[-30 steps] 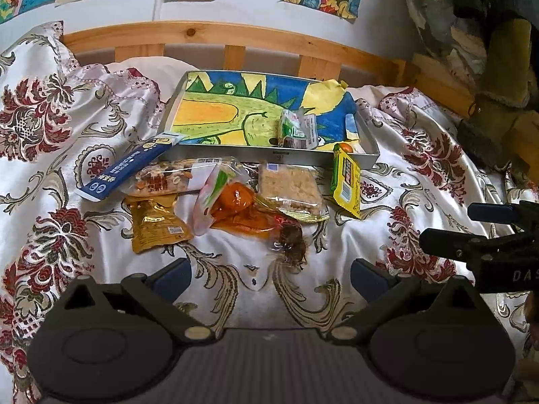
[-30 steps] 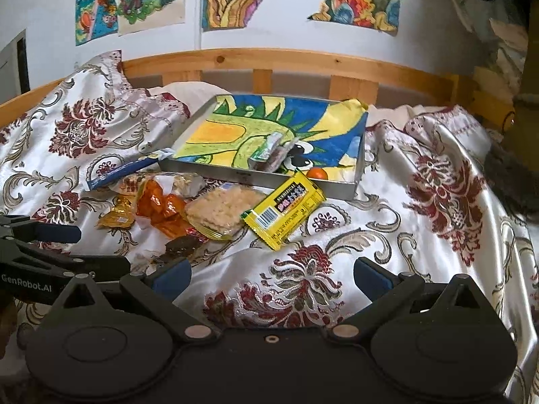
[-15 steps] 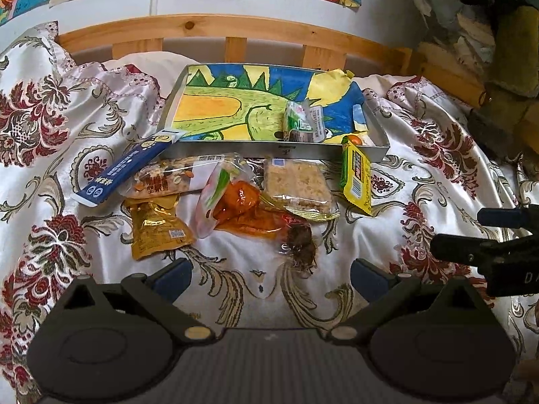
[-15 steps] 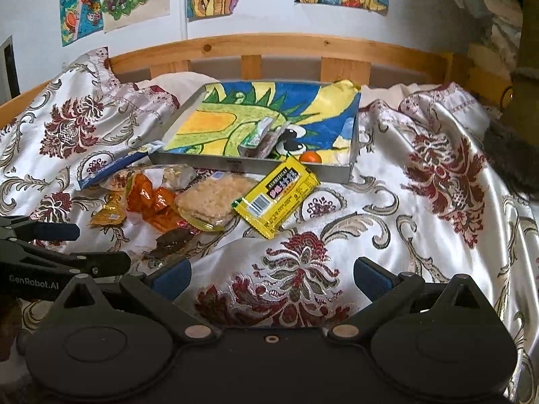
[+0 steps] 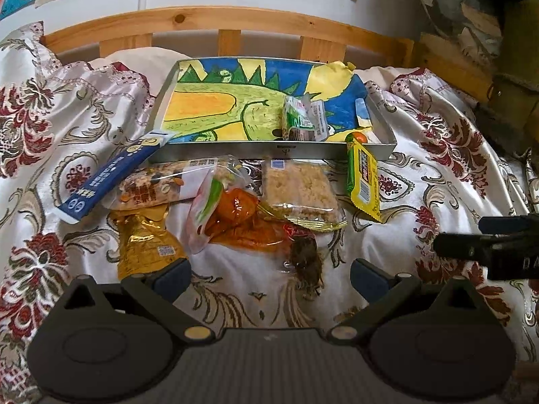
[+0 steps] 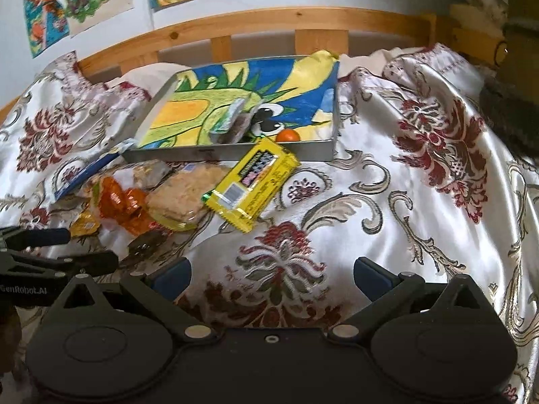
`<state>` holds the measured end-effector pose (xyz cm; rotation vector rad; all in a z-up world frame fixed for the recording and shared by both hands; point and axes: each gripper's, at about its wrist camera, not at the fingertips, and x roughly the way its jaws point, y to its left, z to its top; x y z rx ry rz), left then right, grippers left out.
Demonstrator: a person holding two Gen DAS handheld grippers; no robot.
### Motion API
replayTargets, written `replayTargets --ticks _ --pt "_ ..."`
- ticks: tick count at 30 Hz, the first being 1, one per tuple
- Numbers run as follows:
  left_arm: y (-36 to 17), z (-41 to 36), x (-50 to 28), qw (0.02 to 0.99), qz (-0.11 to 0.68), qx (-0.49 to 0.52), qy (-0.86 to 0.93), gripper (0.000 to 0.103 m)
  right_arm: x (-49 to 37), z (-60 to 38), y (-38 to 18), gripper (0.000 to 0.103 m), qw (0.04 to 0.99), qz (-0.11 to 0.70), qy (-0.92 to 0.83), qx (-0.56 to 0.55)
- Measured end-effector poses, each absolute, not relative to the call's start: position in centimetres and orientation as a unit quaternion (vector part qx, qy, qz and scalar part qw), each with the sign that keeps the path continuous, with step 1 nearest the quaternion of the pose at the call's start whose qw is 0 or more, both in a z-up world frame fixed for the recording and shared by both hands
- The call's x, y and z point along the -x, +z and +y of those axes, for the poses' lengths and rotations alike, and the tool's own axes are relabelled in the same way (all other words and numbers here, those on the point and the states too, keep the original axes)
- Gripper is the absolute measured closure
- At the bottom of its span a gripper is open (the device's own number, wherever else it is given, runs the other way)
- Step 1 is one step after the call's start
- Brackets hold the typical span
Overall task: Organize snacks
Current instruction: 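Grasp the yellow wafer bar with the right tool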
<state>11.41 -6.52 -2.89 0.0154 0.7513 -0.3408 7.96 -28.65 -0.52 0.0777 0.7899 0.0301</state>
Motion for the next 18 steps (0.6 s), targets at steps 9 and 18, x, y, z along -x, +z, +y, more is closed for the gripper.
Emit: replayTargets --ticks 9,18 --pt "-3.3 -8.1 -12.6 0.908 0.375 -0.025 -0.188 0.001 -11.1 -30.2 -0.9 0.001 0.929 0.362 0.027 -0.075" --pt "-4.0 -9.6 -13.9 0.898 0.395 -0.037 -0.192 0.001 -14.2 -30.9 -2.2 0.001 0.928 0.345 0.070 -0.123"
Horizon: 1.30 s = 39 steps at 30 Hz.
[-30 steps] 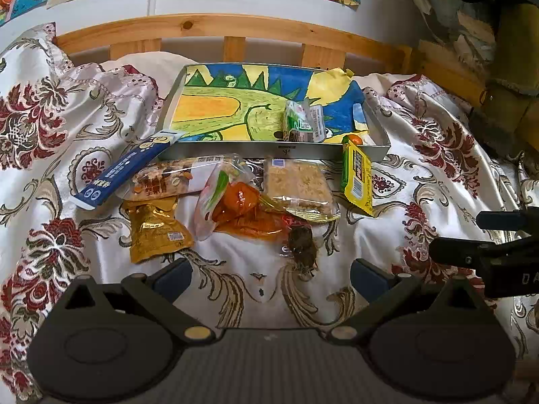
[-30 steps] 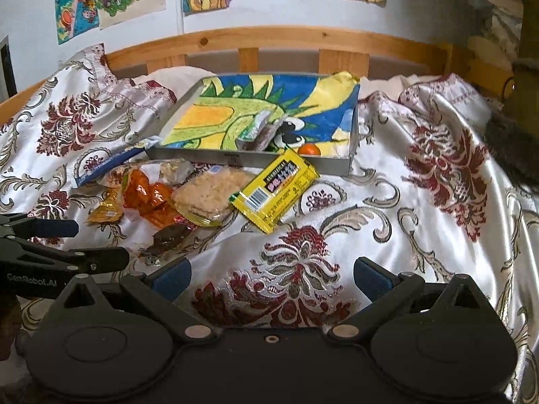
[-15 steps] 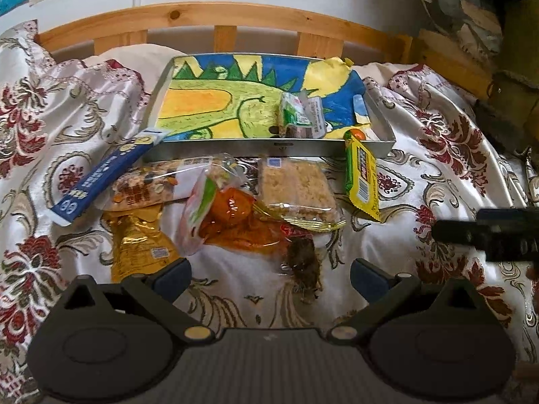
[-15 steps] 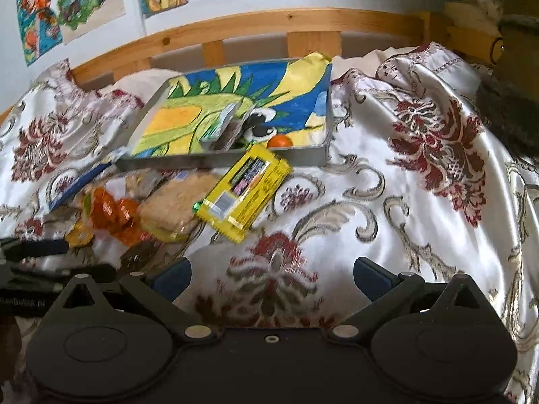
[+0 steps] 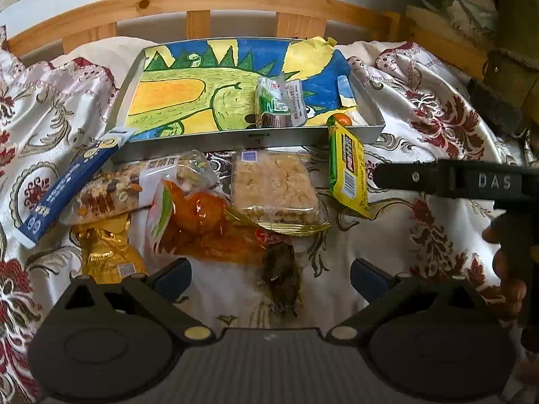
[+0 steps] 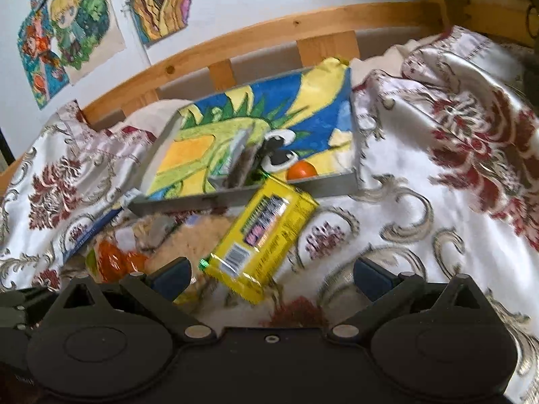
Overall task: Organize snacks
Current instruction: 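Grasp the yellow wafer bar with the right tool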
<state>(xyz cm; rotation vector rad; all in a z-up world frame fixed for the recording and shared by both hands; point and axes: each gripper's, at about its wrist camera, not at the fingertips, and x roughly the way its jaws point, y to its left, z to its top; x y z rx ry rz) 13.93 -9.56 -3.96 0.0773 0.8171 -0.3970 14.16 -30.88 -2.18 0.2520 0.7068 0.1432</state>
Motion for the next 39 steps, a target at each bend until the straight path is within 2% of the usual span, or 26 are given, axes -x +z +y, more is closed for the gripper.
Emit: replayTargets --ticks 5,8,11,14,15,16,18,28,35,39 --pt "-4.1 -9.8 -14.3 0.898 0.393 -0.052 -0.189 0.001 -15.4 -30.3 -2.4 0.001 0.928 0.339 0.092 -0.126" --pt "-4.1 -9.9 -14.5 0.898 0.393 -0.051 -0.192 0.004 -16.1 -30.0 -2.8 0.001 0.926 0.343 0.093 -0.125" --pt "-4.2 -10.1 -14.7 0.895 0.398 -0.054 -0.196 0.012 -16.8 -30.0 -3.3 0.002 0.923 0.349 0.089 -0.133" --pt "-4.3 -10.3 -15.0 0.891 0.403 -0.055 -0.203 0.023 -17.3 -30.1 -3.8 0.004 0.920 0.355 0.084 -0.143" --pt "-4.4 -10.4 -15.1 0.889 0.405 -0.054 -0.206 0.029 -17.4 -30.1 -3.9 0.005 0.919 0.357 0.083 -0.147" --pt "-4.5 -10.4 -15.2 0.886 0.410 -0.054 -0.211 0.040 -17.5 -30.1 -4.0 0.006 0.918 0.358 0.082 -0.150" --pt "-4.7 -10.5 -15.5 0.877 0.424 -0.050 -0.221 0.052 -17.6 -30.2 -4.1 0.009 0.917 0.360 0.081 -0.154" --pt "-5.1 -9.7 -16.3 0.868 0.449 -0.021 -0.211 0.054 -19.5 -29.9 -5.3 0.018 0.910 0.365 0.074 -0.181" --pt "-4.8 -9.4 -16.1 0.868 0.453 -0.009 -0.205 0.054 -19.7 -29.1 -5.4 0.036 0.914 0.370 0.067 -0.154" --pt "-4.7 -9.3 -16.1 0.866 0.460 0.002 -0.195 0.054 -19.6 -29.1 -5.2 0.039 0.912 0.375 0.066 -0.152"
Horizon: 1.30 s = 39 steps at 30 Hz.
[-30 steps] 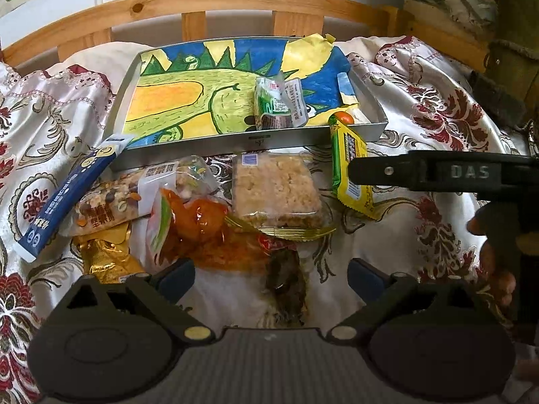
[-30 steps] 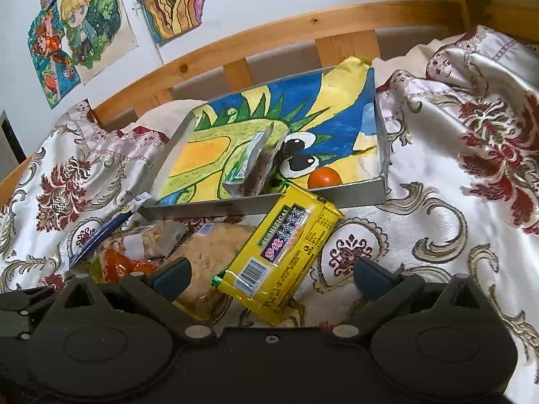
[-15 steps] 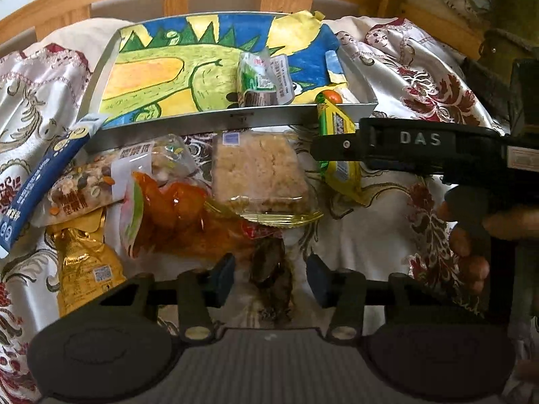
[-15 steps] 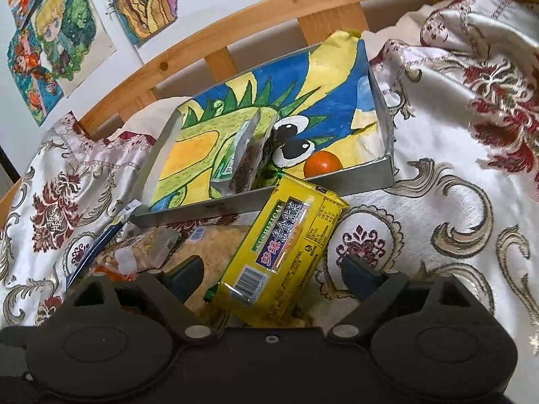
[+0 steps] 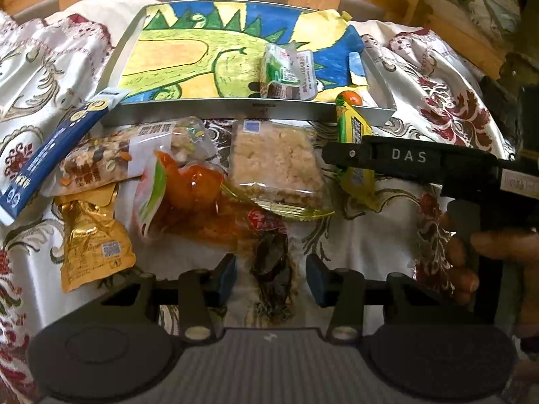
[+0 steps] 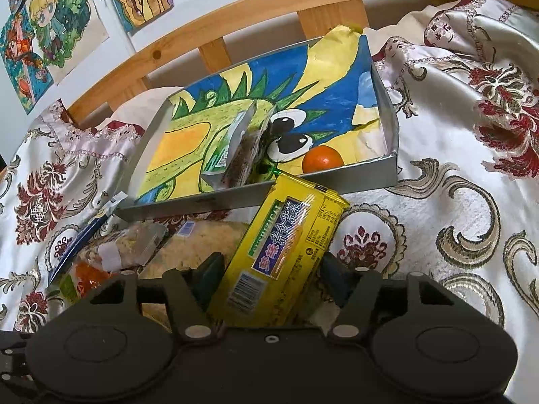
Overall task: Organize snacks
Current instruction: 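Grasp the yellow wafer bar with the right tool, then lift the wafer bar with the right tool while the left tool grasps the brown jerky pack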
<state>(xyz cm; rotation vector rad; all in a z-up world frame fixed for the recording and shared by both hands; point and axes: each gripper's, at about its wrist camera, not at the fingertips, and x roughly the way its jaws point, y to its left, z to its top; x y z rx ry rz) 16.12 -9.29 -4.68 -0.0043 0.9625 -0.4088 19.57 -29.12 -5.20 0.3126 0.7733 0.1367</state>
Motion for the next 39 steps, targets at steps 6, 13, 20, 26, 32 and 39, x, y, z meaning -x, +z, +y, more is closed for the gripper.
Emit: replayTargets --ticks 6,13,20,26,32,39 --pt "-5.0 -9.4 -16.6 0.863 0.468 0.000 -0.191 0.049 -19.6 -29.1 -5.2 0.040 0.911 0.377 0.068 -0.153" --pt "-5.2 -9.1 -16.9 0.860 0.475 0.015 -0.188 0.053 -19.4 -29.2 -5.2 0.041 0.910 0.376 0.069 -0.157" --pt "-4.5 -9.1 -15.9 0.858 0.479 0.016 -0.185 0.054 -19.0 -29.1 -4.8 0.046 0.905 0.384 0.082 -0.166" --pt "-3.8 -8.6 -14.9 0.858 0.480 0.022 -0.182 0.054 -18.2 -28.7 -4.3 0.049 0.904 0.389 0.089 -0.157" --pt "-3.4 -8.2 -14.1 0.859 0.479 0.022 -0.180 0.054 -17.6 -28.3 -3.8 0.049 0.906 0.390 0.090 -0.139" --pt "-2.5 -7.9 -12.8 0.853 0.486 0.036 -0.184 0.054 -16.2 -28.3 -2.9 0.052 0.912 0.383 0.083 -0.124"
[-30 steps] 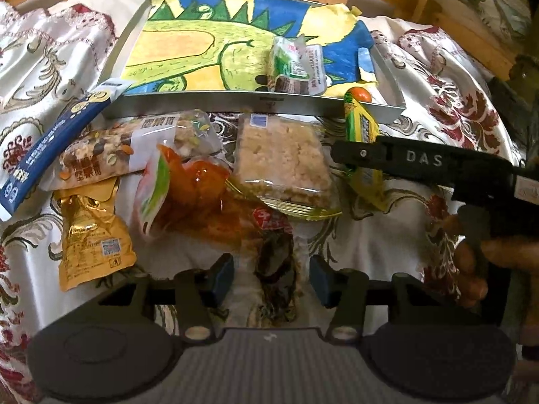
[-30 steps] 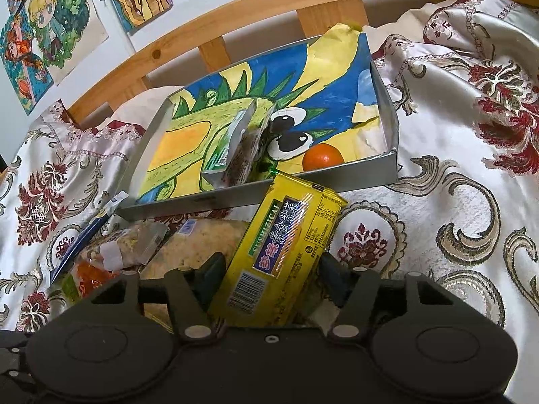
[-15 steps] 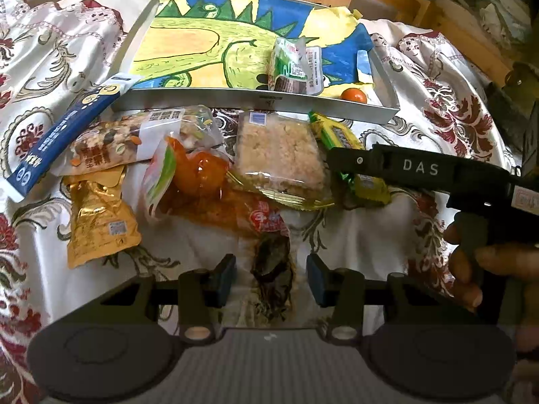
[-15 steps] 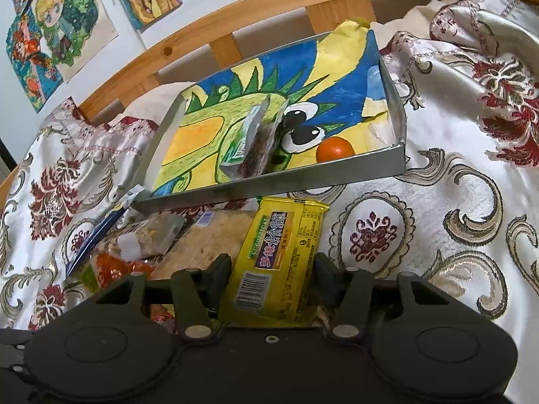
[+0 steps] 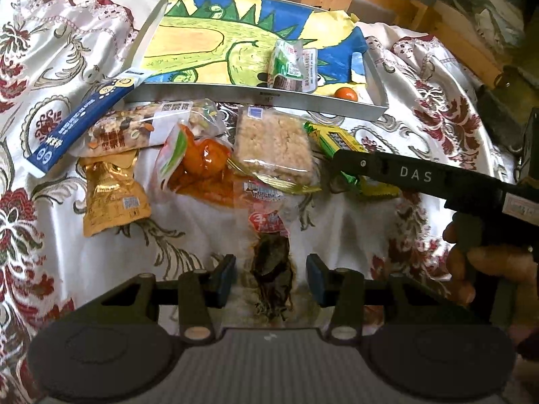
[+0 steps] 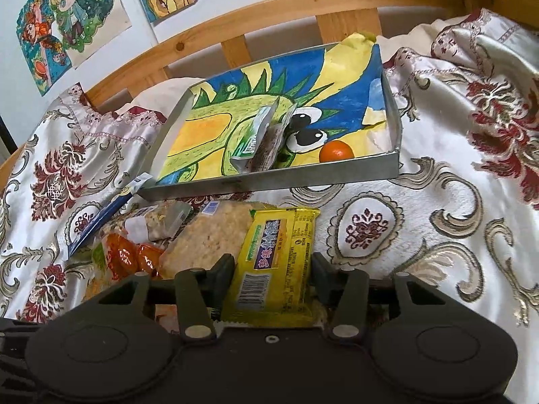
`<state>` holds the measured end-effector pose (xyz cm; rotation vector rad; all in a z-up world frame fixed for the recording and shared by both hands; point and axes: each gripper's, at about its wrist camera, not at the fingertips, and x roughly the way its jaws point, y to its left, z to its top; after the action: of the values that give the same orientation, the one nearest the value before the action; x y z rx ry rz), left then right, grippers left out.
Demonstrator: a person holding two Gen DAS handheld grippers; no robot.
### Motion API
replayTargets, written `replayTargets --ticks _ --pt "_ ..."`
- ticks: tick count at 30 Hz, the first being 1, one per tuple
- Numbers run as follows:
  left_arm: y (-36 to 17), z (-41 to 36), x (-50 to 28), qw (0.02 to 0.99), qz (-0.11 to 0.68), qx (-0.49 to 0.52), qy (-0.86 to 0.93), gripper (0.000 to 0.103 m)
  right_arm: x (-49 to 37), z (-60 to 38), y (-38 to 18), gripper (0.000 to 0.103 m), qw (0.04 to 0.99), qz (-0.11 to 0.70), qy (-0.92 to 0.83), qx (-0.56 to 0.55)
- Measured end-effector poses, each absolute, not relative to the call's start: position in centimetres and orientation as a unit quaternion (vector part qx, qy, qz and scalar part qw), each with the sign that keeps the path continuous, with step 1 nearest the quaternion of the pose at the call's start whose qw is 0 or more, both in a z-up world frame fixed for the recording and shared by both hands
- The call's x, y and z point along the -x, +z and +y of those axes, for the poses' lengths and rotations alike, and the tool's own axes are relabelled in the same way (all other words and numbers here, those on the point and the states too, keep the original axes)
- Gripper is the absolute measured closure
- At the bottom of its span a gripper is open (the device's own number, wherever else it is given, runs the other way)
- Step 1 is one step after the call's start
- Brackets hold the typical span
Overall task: Organize snacks
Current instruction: 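Lift the wafer bar with the right tool while the left tool grasps the brown jerky pack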
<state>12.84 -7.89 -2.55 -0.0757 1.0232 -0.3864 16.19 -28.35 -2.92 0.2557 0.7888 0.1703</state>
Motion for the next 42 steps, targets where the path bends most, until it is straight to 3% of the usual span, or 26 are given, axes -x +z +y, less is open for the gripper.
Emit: replayTargets --ticks 14,19,21,23,25,27,42 --pt "-1.3 -8.1 -11.1 0.845 0.496 0.025 -0.198 0.054 -15.3 -28.8 -2.5 0.059 0.909 0.395 0.078 -0.106" --pt "-1.5 -7.6 -11.4 0.846 0.497 0.034 -0.191 0.054 -15.5 -28.7 -3.2 0.053 0.903 0.405 0.085 -0.112" --pt "-1.4 -7.5 -11.5 0.847 0.495 0.038 -0.190 0.054 -15.5 -28.5 -3.2 0.043 0.903 0.405 0.093 -0.110" --pt "-1.3 -7.3 -11.5 0.850 0.491 0.038 -0.188 0.054 -15.5 -28.1 -3.2 0.041 0.903 0.405 0.099 -0.099" --pt "-1.0 -7.2 -11.5 0.852 0.487 0.040 -0.186 0.054 -15.5 -27.5 -3.3 0.041 0.905 0.407 0.101 -0.074" --pt "-0.8 -7.1 -11.6 0.855 0.483 0.042 -0.185 0.054 -15.5 -26.7 -3.4 0.050 0.906 0.411 0.095 -0.035" --pt "0.6 -7.4 -11.6 0.870 0.454 0.048 -0.187 0.054 -13.9 -24.8 -2.3 0.055 0.928 0.352 0.077 0.096"
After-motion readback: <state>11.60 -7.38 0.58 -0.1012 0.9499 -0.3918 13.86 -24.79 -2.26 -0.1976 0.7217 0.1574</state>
